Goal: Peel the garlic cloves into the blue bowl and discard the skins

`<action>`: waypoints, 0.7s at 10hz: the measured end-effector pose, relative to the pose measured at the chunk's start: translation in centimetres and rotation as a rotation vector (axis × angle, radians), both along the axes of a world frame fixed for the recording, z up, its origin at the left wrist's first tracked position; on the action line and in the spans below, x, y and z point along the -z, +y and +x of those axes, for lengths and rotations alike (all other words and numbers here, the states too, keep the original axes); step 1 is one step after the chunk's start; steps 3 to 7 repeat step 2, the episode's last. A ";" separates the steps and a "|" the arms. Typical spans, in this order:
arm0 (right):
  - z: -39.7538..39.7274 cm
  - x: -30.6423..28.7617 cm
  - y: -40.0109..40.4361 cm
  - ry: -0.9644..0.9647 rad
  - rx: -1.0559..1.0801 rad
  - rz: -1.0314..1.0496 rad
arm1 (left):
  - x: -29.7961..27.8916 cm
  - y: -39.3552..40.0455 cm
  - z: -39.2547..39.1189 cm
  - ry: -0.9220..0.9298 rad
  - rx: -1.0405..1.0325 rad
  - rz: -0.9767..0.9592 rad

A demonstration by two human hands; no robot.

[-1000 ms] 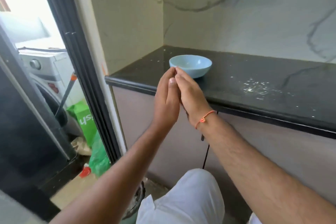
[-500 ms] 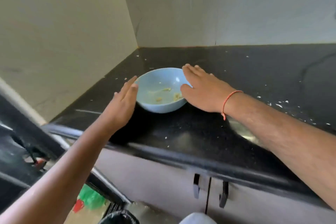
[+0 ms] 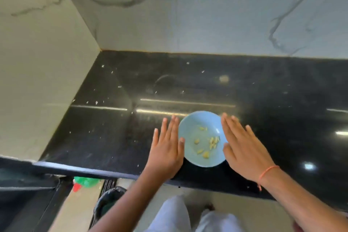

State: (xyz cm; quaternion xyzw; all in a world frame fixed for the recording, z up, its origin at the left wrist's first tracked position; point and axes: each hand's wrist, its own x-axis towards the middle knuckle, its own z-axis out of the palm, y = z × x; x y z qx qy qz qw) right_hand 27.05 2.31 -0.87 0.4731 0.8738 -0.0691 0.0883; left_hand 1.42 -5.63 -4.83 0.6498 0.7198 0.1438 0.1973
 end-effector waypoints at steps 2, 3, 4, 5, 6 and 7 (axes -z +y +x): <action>2.0 -0.5 0.3 0.146 0.082 0.072 | -3.0 1.1 3.0 0.071 -0.054 -0.138; 2.0 -0.5 0.3 0.146 0.082 0.072 | -3.0 1.1 3.0 0.071 -0.054 -0.138; 2.0 -0.5 0.3 0.146 0.082 0.072 | -3.0 1.1 3.0 0.071 -0.054 -0.138; 2.0 -0.5 0.3 0.146 0.082 0.072 | -3.0 1.1 3.0 0.071 -0.054 -0.138; 2.0 -0.5 0.3 0.146 0.082 0.072 | -3.0 1.1 3.0 0.071 -0.054 -0.138; 2.0 -0.5 0.3 0.146 0.082 0.072 | -3.0 1.1 3.0 0.071 -0.054 -0.138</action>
